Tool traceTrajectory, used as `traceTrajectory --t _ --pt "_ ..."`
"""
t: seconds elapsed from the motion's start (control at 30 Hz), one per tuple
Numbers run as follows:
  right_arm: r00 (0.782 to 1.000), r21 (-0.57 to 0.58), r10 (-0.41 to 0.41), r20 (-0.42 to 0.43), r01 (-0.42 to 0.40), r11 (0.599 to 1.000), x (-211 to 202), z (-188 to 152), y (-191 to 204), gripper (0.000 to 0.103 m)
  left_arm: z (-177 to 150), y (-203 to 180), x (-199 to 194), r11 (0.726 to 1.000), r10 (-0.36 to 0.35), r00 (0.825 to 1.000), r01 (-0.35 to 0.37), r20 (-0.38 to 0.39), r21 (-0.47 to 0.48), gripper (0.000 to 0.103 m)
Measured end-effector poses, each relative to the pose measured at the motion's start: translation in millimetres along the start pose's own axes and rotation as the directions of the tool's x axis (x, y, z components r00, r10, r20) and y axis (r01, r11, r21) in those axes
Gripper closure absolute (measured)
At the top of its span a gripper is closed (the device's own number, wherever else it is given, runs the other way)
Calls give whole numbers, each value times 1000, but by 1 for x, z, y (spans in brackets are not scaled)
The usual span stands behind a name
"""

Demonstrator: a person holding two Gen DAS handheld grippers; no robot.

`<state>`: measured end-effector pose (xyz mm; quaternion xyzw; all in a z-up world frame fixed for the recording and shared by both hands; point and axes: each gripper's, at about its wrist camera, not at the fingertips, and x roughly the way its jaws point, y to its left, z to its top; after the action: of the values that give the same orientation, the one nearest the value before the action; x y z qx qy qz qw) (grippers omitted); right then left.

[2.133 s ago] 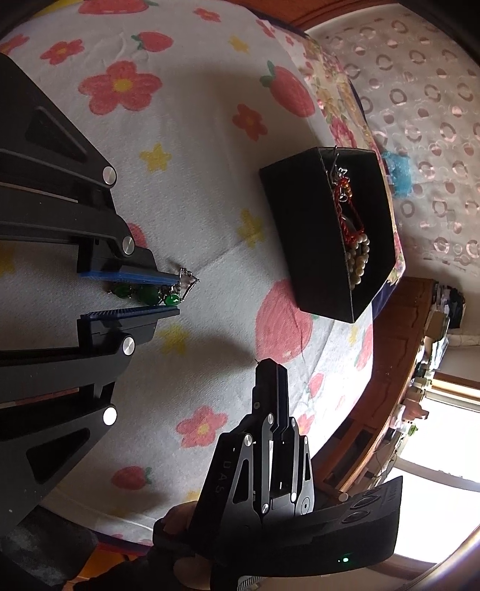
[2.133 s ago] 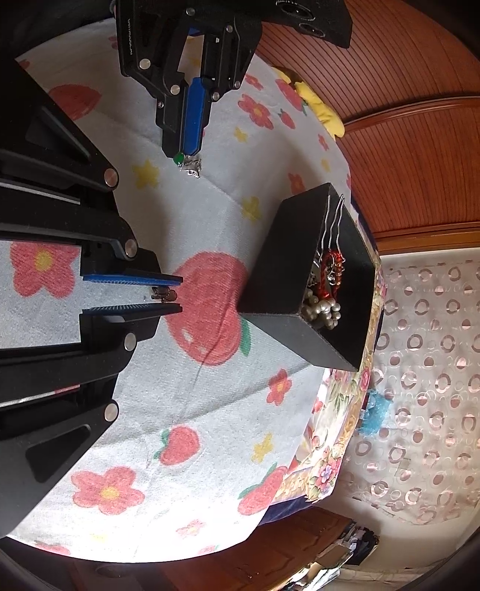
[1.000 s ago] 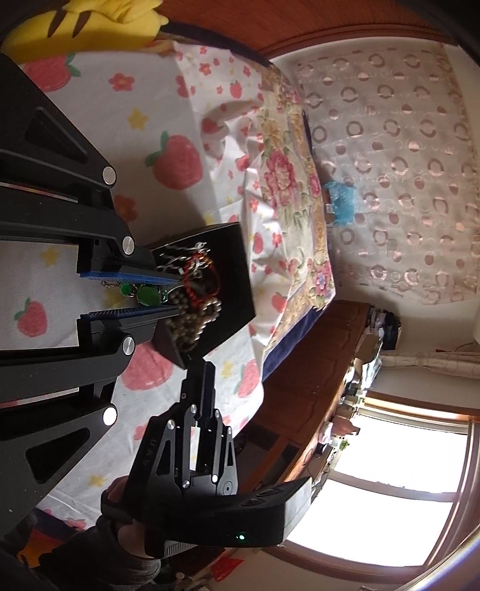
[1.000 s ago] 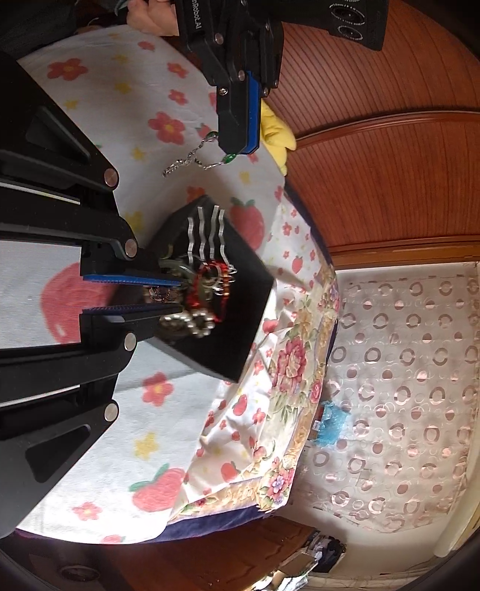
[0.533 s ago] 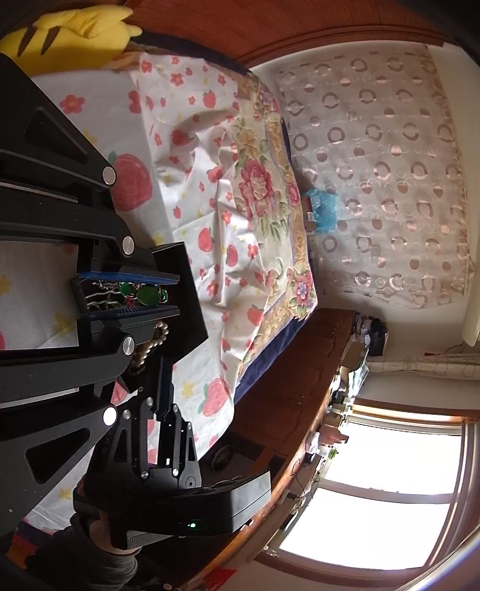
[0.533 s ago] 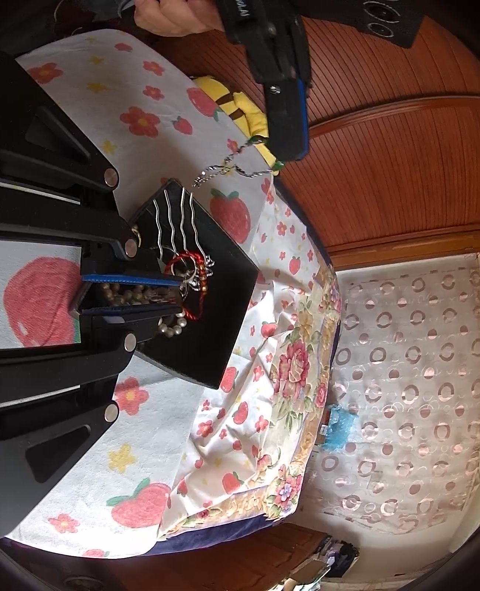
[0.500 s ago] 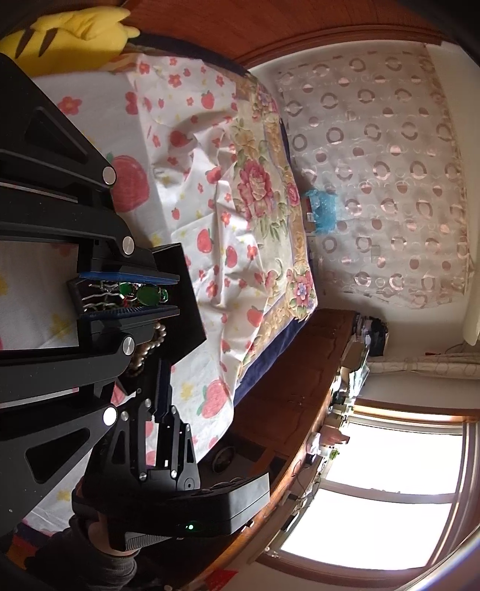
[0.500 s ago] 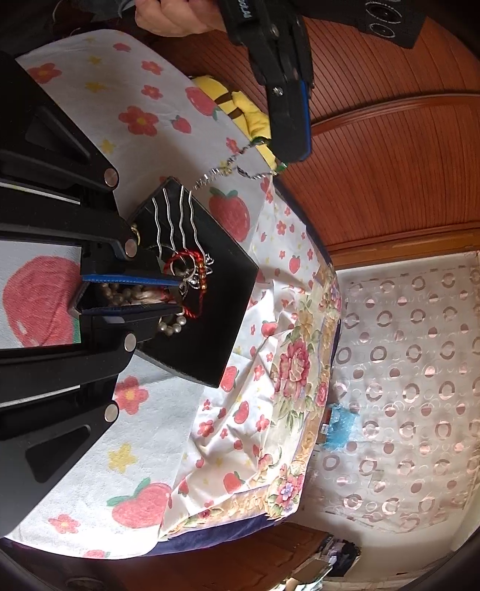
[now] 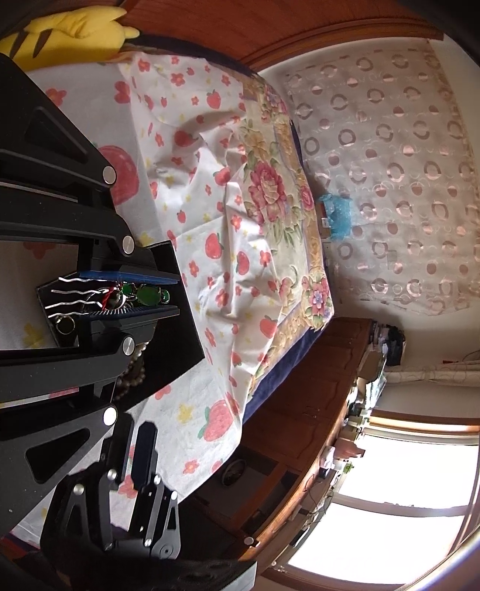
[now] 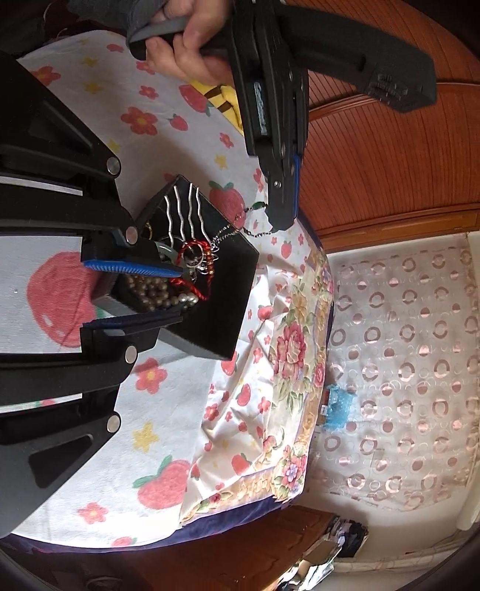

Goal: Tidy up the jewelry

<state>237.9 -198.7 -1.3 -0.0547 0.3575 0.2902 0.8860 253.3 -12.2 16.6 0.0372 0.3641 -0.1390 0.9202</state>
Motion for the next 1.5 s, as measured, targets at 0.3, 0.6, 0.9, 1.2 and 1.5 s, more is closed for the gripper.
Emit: traceTrajectory --t 0.3,0.6,0.9,1.2,1.5 --pt "998 36 -50 27 49 998 -23 -21 2 82 -25 -8 -22 998 60 997 -60 41 -19 33" --pt "993 71 -92 72 87 994 -45 -44 11 68 -74 -14 -55 989 127 988 -119 88 -86 8" --pt "977 103 -141 160 125 987 -86 -58 26 32 -108 -28 -102 982 157 976 -138 150 -130 8" --pt "957 122 -178 229 153 981 -123 -75 41 2 -130 -34 -147 967 231 955 -203 184 -156 8" --pt "945 137 -207 254 177 975 -141 -86 48 2 -145 -43 -164 961 252 950 -223 184 -162 8"
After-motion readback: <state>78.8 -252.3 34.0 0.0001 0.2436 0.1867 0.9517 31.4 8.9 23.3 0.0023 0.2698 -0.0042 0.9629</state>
